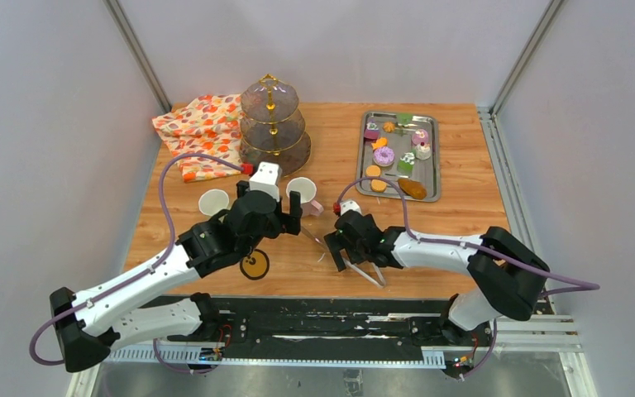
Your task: Serve the afternoon tea
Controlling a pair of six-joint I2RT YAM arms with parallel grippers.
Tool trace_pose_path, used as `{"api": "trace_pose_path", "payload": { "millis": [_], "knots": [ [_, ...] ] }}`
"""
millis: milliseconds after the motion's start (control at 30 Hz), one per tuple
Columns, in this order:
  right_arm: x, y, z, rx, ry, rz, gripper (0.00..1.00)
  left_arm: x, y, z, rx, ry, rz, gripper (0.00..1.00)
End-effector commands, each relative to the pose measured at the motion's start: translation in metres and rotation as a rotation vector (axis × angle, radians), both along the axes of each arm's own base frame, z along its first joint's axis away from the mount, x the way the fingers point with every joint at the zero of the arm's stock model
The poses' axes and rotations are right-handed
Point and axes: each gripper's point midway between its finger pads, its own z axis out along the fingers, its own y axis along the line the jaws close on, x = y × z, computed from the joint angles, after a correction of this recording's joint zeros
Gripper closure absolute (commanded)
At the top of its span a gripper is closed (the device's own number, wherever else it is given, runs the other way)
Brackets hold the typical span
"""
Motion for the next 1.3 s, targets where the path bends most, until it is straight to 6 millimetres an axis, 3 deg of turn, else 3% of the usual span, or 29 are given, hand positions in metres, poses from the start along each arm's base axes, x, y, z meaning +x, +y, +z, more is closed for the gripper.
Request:
{"api": "trace_pose_path", "payload": {
  "millis": [0, 233, 533, 667, 867, 967, 1033, 1100, 1267],
  "knots": [
    [-0.028, -0.025, -0.023, -0.169, 0.059, 0.032, 0.01, 0.004, 0.006, 0.005, -0.032, -0.028, 0.039, 0.02],
    [-0.042, -0.028, -0.024, -0.127, 0.072, 0.024, 0.01, 0.004, 0.011, 0.005, -0.032, -0.034, 0.053, 0.02],
    [-0.04, -0.033, -0.038, -0.136, 0.046, 0.031, 0.0, 0.004, 0.013, 0.003, -0.042, -0.029, 0.061, 0.02],
    [-0.042, -0.031, -0.045, -0.124, 0.056, 0.033, 0.04, 0.003, 0.012, 0.002, -0.054, -0.023, 0.059, 0.02],
    [-0.042, -0.032, -0.036, -0.09, 0.029, 0.039, 0.46, 0.002, 0.011, 0.0, -0.068, -0.014, 0.06, 0.02],
    [-0.042, -0.033, -0.022, -0.08, 0.014, 0.045, 0.79, 0.002, 0.014, 0.003, -0.071, -0.024, 0.07, 0.02],
    [-0.043, -0.036, -0.009, -0.079, 0.008, 0.037, 0.95, 0.002, 0.017, 0.008, -0.071, -0.036, 0.08, 0.02],
    [-0.047, -0.045, 0.005, -0.097, 0.018, 0.025, 0.99, 0.002, 0.021, 0.013, -0.072, -0.051, 0.089, 0.02],
    [-0.053, -0.062, 0.052, -0.065, -0.001, -0.025, 0.99, 0.002, 0.029, 0.027, -0.075, -0.085, 0.101, 0.02]
  ]
}}
